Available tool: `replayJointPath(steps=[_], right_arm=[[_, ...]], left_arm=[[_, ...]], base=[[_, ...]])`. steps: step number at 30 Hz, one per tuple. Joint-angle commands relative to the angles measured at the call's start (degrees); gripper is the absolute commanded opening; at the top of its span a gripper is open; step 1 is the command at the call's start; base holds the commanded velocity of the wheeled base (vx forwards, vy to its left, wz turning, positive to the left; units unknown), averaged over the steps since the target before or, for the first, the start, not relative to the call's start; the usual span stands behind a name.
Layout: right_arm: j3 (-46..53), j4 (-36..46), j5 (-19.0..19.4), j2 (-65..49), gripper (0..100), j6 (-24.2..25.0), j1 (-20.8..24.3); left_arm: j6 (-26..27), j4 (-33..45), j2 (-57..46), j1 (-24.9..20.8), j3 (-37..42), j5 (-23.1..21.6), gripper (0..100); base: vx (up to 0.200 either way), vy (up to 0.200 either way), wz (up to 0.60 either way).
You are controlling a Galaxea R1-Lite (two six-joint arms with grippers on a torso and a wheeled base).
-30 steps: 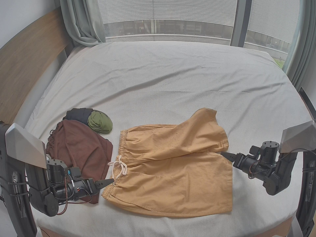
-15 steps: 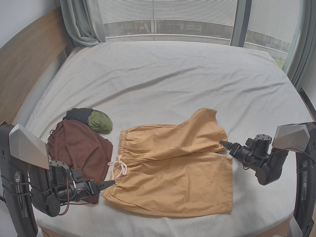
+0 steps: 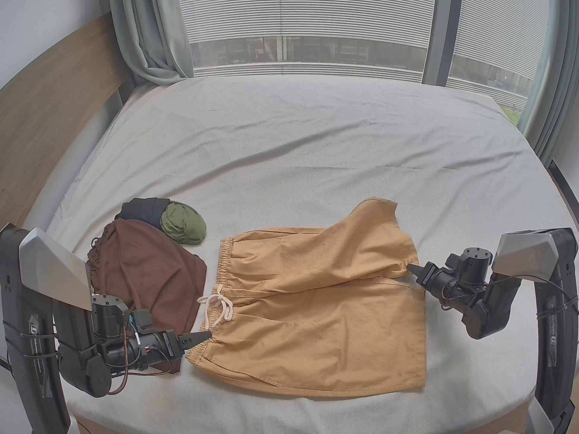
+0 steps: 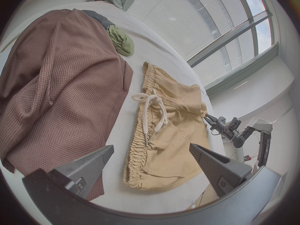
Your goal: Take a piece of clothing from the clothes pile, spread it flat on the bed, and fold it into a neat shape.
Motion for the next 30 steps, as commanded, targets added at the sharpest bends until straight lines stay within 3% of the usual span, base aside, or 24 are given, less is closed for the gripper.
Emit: replayJointPath(steps=[1,15,28,29,30], right_arm=[[-0.70,-0.14,0.04,1.06,0,0.03,0.09],[5.63,0.65,-0.32,-2.80,0,-2.35,-3.43],[5.98,-0.14,-0.32,-1.92,0,-3.05,-3.08],[5.98,-0.14,-0.32,-1.92,100,-3.05,-3.08],[5.98,-0.23,-0.32,-1.92,100,-3.05,-2.99]], left_arm=[[-0.01,-0.01,0.20,0.00,0.00,0.00,100],[0.08,-0.01,0.55,0.00,-0.27,0.00,100],[0.08,-0.10,0.73,0.26,-0.71,0.08,100],[-0.01,-0.01,0.64,0.44,-0.97,0.08,100],[-0.01,-0.10,0.64,0.61,-1.24,0.17,100]], base=[[0.000,0.000,0.00],[0.000,0.000,0.00],[0.000,0.000,0.00],[0.000,0.000,0.00],[0.000,0.000,0.00]])
